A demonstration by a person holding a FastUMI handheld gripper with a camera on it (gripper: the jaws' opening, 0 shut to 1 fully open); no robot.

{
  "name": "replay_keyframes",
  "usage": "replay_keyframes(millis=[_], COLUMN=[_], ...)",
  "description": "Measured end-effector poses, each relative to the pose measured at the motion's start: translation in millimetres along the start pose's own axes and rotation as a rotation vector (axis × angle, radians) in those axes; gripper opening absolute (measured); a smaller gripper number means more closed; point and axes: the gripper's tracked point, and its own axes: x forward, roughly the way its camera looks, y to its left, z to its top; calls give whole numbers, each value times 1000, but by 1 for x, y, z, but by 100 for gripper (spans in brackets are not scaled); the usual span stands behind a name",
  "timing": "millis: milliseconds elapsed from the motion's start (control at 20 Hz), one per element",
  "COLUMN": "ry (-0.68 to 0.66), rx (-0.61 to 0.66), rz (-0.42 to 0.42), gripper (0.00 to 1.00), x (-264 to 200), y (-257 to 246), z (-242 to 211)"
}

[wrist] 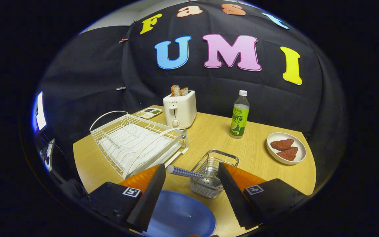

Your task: Take the plate from the dish rack, then take the spoon from the basket and place it into the plate.

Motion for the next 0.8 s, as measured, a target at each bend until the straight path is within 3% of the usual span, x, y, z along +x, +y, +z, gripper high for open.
replay_keyframes(millis=[250,350,650,700,800], ry=[-17,-24,-77,-75,-60], rx=[-71,-90,-130,-139,-158], rz=[-1,-5,-24,-26,-38], gripper=[98,92,58,39,36], x=[28,35,48,48,50], y=[3,2,7,9,8], z=[-2,-2,14,13,13])
